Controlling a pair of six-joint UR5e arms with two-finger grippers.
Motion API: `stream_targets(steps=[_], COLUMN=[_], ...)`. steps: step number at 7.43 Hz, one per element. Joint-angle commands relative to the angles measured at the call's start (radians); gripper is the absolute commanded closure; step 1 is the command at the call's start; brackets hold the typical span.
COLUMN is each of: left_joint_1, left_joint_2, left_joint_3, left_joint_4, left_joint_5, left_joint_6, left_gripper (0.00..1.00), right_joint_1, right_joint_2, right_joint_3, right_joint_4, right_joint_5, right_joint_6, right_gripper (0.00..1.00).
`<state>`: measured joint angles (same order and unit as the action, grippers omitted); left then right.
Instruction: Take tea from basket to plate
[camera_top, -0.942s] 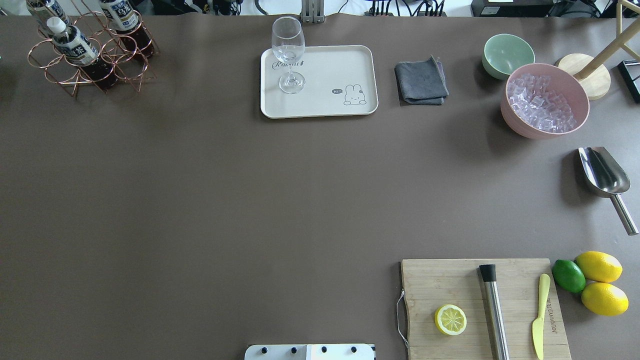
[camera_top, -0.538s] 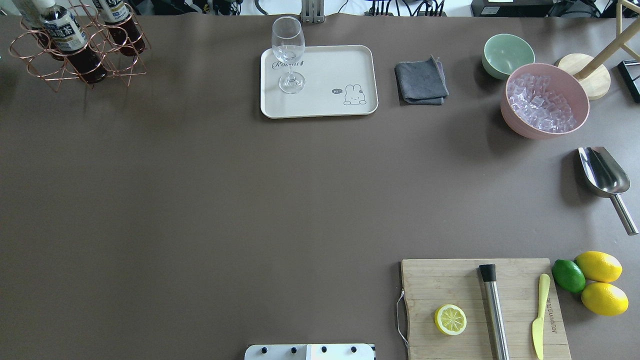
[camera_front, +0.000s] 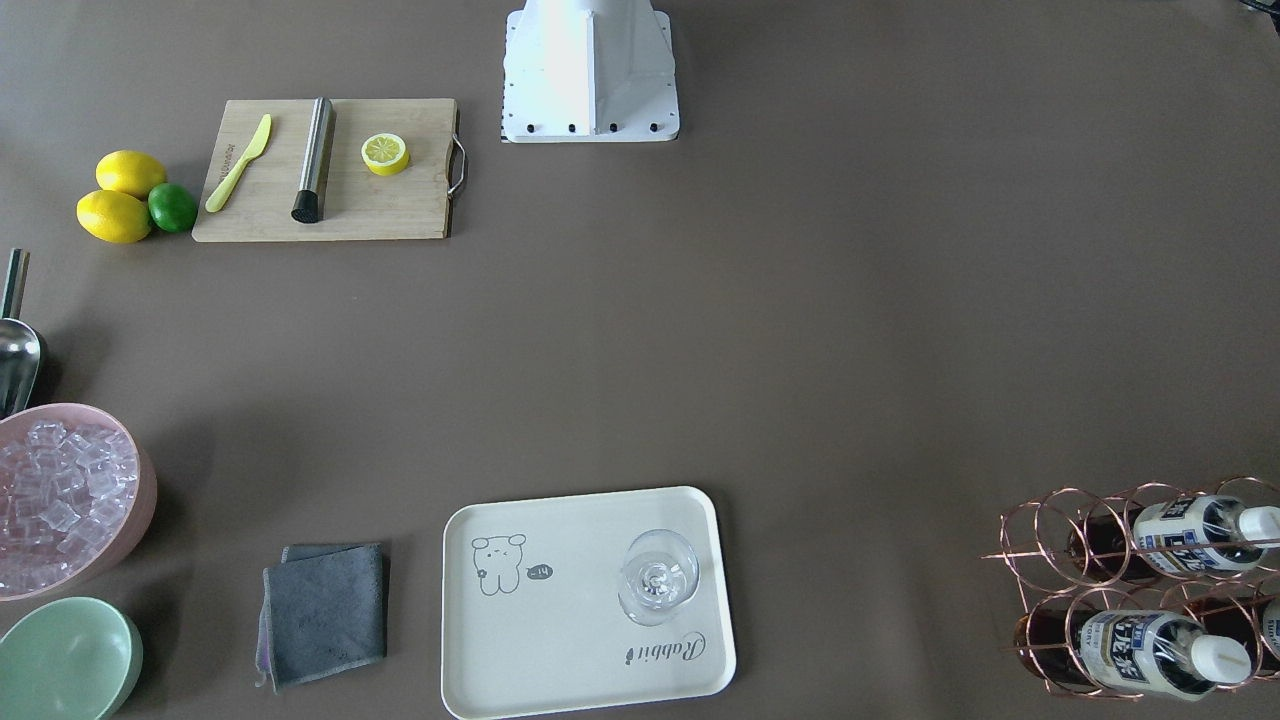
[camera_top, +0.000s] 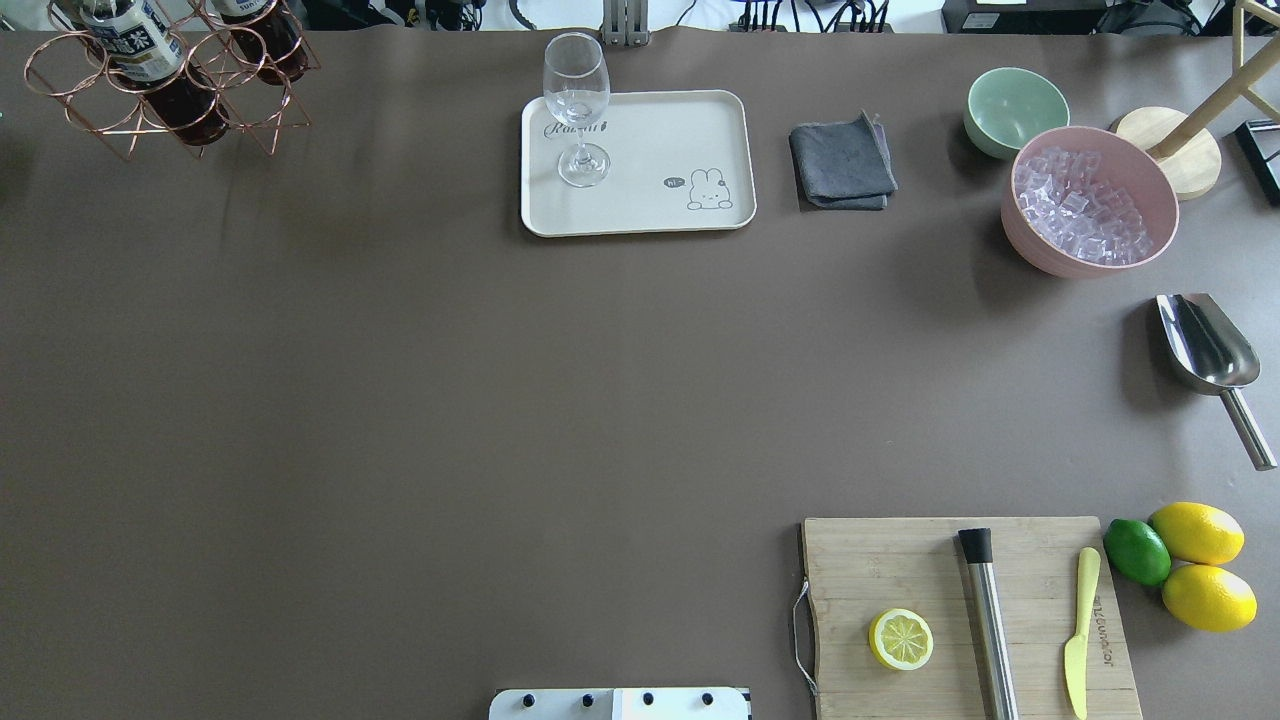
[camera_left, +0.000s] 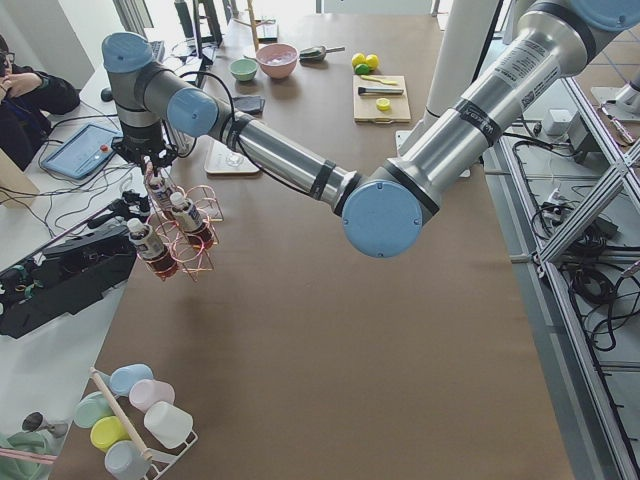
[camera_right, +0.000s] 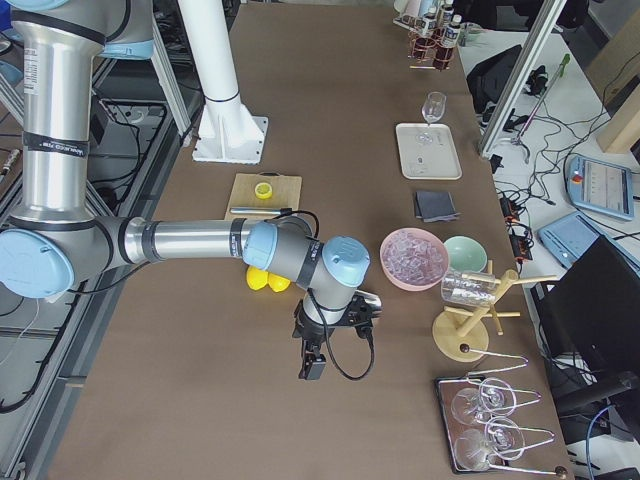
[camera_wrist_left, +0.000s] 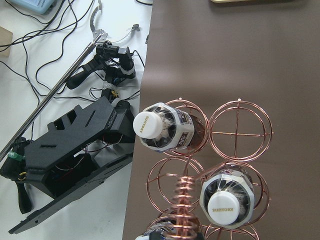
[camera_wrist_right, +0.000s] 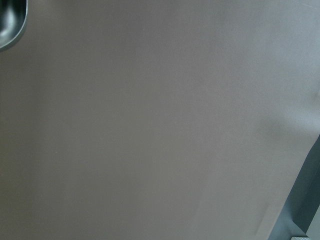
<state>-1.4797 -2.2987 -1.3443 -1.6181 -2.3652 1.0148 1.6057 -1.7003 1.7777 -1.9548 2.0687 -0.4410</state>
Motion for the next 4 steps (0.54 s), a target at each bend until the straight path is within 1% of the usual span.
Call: stream_targets(steps=[1,2,3,4], left_joint_1=[-0.007,-0.022,-0.028,-0.039], left_joint_2=[0.098,0.149,0.188,0.233], left_joint_3=[-0.229,-0.321,-0.425,-0.515], left_joint_4=[0.14,0.199,0.316,0.389], left_joint_5=[-0.002,0.0,0.001,0.001], left_joint_6=[-0.002,-0.011,-0.015,-0.021], left_gripper=[1.0,1.0,1.0,1.0], right_joint_1=[0.0,0.0,0.0,-0.001], right_joint_2=[0.001,0.001,-0.002,-0.027], right_joint_3=[0.011,0.011,0.019,0.035], right_joint_4=[0.004,0.011,0.007,0.001], right_joint_5=[-0.01,-0.012,-0.013,-0.003], right_joint_6=[-0.001,-0.001,-0.002,-0.002], right_gripper=[0.0,0.0,0.0,0.0])
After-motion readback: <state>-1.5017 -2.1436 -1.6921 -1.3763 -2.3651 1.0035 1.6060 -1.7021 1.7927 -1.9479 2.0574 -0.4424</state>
